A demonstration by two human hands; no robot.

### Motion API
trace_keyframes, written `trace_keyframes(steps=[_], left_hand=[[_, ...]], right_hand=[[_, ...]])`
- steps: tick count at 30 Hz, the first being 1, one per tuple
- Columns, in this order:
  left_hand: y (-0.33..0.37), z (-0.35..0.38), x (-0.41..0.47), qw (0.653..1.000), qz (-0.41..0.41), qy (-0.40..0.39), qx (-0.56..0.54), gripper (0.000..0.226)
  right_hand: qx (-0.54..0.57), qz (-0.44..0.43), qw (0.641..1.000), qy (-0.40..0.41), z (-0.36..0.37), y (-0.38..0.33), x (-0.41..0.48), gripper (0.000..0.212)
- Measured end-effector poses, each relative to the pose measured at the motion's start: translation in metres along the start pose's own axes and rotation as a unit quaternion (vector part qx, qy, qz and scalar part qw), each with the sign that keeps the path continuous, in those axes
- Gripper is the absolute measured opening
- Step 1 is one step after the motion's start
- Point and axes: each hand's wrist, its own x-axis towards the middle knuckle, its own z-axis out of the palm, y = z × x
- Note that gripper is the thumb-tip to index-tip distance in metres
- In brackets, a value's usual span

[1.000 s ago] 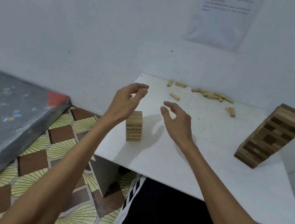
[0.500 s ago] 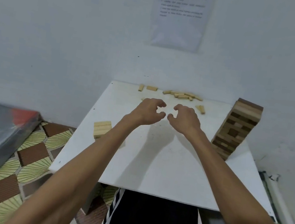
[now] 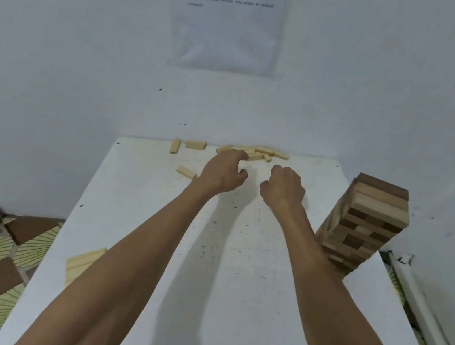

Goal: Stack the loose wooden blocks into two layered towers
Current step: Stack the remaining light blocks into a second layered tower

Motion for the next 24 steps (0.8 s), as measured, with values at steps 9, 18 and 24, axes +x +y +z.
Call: trace_keyframes(steps=[9, 18, 24], left_hand=[[-0.021, 0.042, 0.055, 0.996, 0.042, 0.008, 0.075, 0.046], [-0.014, 0.057, 0.063, 0.983, 0.055, 0.042, 0.169, 0.047], [-0.019, 0.063, 0.063, 0.995, 0.036, 0.047, 0.079, 0.043]], right_hand=[[0.027, 0.076, 0.993, 0.091, 0.048, 0.019, 0.032, 0.040], [0.069, 0.007, 0.985, 0.156, 0.062, 0.022, 0.027, 0.047], [0.098, -0.017, 0.986, 0.132, 0.059, 0.022, 0.014, 0.058]])
